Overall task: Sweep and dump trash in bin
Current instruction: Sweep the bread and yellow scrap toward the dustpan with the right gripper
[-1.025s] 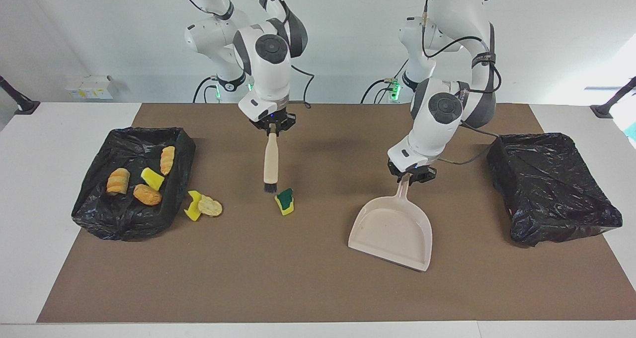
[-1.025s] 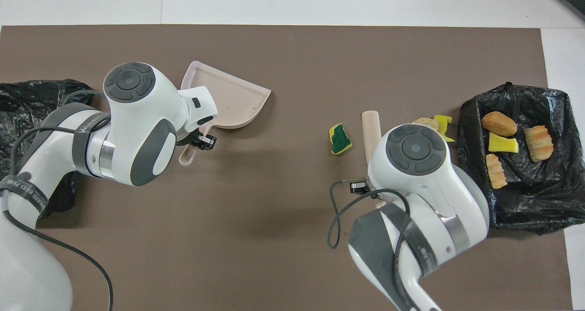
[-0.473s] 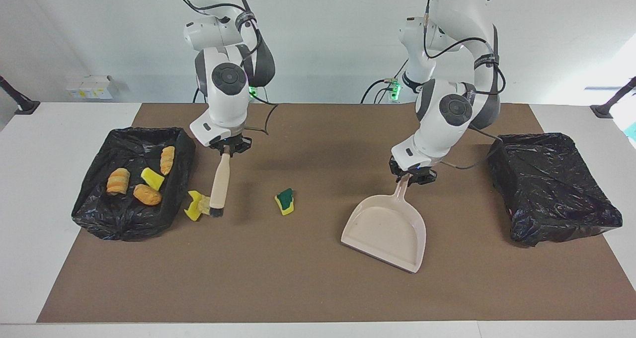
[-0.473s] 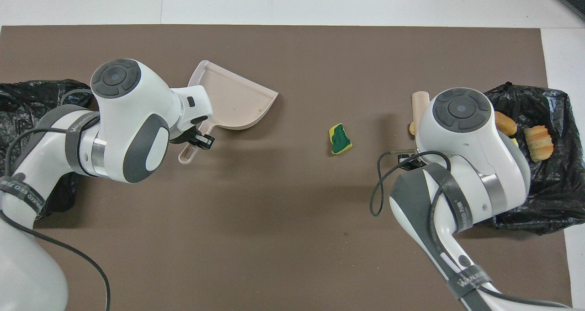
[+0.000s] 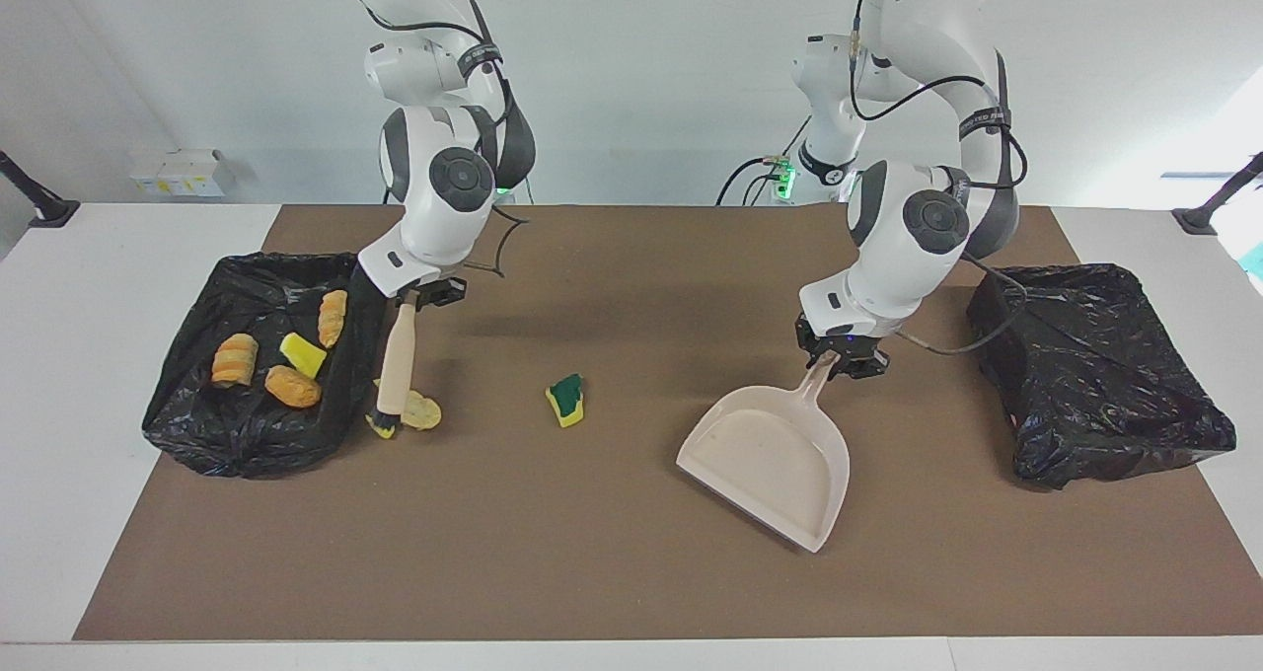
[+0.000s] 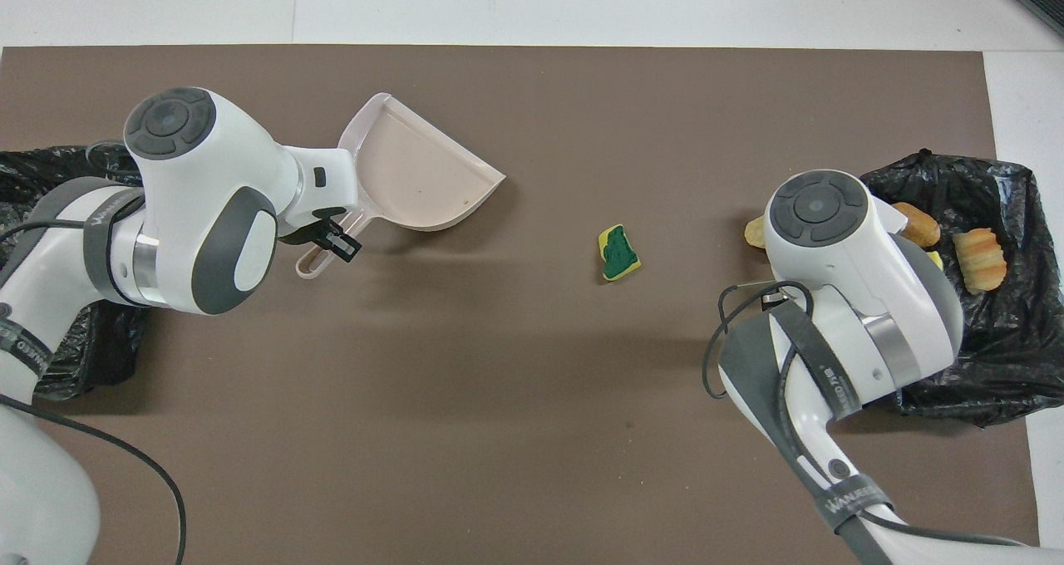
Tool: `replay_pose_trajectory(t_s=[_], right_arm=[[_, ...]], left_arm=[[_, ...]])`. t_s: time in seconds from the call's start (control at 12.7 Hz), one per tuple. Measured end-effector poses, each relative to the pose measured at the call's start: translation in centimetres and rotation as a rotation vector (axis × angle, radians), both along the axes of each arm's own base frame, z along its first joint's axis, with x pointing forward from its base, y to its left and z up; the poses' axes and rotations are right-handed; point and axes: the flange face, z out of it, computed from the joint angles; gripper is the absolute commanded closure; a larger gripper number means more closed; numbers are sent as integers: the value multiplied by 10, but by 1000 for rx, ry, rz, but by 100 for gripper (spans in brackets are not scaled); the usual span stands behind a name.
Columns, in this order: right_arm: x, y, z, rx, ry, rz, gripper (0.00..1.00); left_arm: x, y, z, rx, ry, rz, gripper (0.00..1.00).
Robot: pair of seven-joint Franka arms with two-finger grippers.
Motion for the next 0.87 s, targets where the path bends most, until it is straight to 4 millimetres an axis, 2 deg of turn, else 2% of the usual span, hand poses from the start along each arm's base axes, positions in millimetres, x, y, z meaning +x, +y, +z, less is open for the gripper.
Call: replay_pose_trajectory(t_s=[0.16, 0.32, 0.63, 0.87], right_arm=[[1, -13, -1, -4, 6, -24, 100], [-3, -17, -9, -14, 31, -37, 100], [-4, -15, -30, -29, 67, -43, 100], [-3, -3, -48, -4, 85, -38, 100]], left_arm=[[9, 5, 6, 1, -17, -140, 100], [15, 9, 7, 3, -27, -252, 100], [14, 6, 4, -2, -24, -362, 100], [11, -4, 2, -5, -20, -381, 100]])
